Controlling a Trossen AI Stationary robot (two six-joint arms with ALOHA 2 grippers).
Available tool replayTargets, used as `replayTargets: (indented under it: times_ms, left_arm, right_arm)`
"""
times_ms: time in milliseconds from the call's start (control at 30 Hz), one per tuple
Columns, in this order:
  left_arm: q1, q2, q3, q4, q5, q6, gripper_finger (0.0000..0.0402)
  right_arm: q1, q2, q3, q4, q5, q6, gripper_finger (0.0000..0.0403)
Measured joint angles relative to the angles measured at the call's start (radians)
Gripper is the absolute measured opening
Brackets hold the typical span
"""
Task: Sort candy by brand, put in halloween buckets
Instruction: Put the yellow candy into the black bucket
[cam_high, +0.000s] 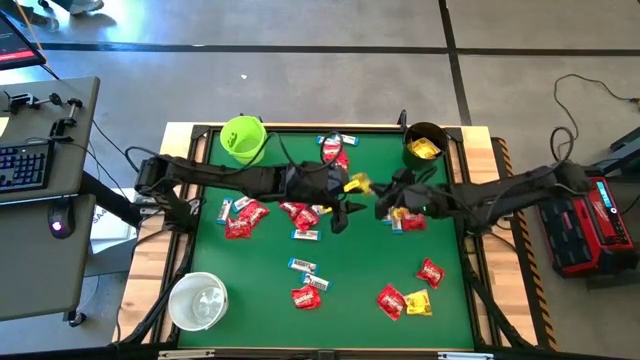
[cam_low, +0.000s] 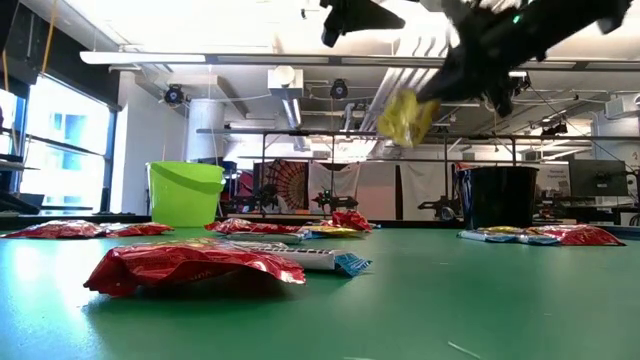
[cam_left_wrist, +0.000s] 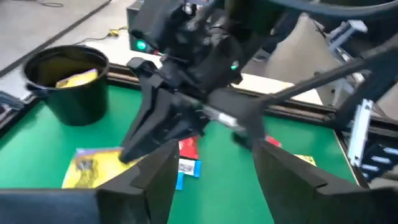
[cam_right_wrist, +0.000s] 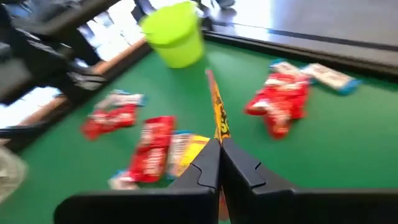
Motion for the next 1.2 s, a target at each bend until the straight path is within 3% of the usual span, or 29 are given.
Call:
replayTargets:
  times_ms: [300,500,700,967,1200]
  left_arm:
    - [0.000,0.000,0.000,0.029,-0.207,-0.069,0.0207]
    - [0.000,0.000,0.000,0.021,-0.220,-0.100,0.0207]
    - [0.000,0.000,-0.001,-0.014,-0.220,-0.097,0.0207]
    - [0.000,0.000,-0.002,-0.035,-0.219,-0.096,0.0207]
    - [0.000,0.000,-0.002,-0.039,-0.219,-0.096,0.0207]
  right_arm:
    - [-0.298,-0.134,0.041,-0.283,-0.175,-0.168,0.0000]
    - [-0.450,-0.160,0.203,-0.599,-0.174,-0.299,0.0000]
    - [-0.575,-0.160,0.312,-0.784,-0.145,-0.404,0.0000]
    - [-0.709,-0.155,0.315,-0.818,-0.122,-0.459,0.0000]
    - [-0.816,-0.122,0.222,-0.670,-0.220,-0.336,0.0000]
